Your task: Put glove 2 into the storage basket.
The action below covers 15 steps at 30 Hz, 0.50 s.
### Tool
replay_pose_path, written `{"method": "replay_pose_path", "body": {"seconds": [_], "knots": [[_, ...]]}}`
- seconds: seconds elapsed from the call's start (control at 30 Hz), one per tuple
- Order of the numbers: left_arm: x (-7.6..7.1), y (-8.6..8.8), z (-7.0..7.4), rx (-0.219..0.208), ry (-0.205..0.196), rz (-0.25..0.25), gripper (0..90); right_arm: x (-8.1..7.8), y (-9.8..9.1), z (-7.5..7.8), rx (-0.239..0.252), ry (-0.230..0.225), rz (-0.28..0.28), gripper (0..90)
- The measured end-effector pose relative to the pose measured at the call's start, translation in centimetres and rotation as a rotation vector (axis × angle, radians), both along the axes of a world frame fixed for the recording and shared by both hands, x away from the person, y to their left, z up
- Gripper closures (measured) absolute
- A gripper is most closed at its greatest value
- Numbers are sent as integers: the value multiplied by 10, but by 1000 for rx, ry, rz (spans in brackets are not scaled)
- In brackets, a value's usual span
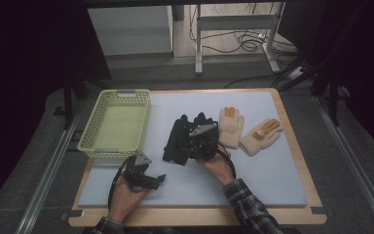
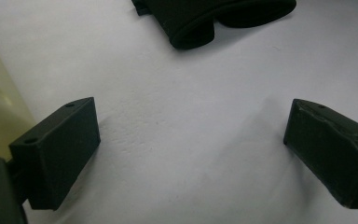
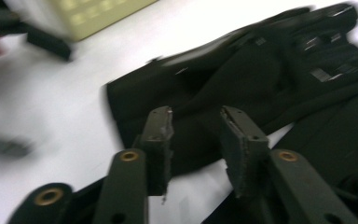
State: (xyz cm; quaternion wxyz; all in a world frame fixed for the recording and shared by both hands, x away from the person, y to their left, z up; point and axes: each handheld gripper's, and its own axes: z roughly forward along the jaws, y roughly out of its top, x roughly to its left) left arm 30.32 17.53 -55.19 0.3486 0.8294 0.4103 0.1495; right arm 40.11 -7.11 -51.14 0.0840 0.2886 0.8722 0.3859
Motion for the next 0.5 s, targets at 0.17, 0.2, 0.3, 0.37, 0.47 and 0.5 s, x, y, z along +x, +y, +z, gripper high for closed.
{"method": "replay_pose_path", "body": {"seconds": [0.17,0.2,0.3,0.37,0.47,0.5], "knots": [[0,0,0,1,0,0,39,27,16,-2,-43,-50,-56,450],[0,0,0,0,0,-1,39,32,19,-3,-42,-57,-65,428],[0,0,0,-5,0,1,39,46,27,-7,-45,-65,-98,324],[0,0,0,-5,-1,2,39,50,31,-10,-54,-58,-101,292],[0,0,0,-5,0,3,39,56,39,-19,-84,-13,-96,341],[0,0,0,-5,0,3,39,56,39,-19,-84,-13,-96,341]]}}
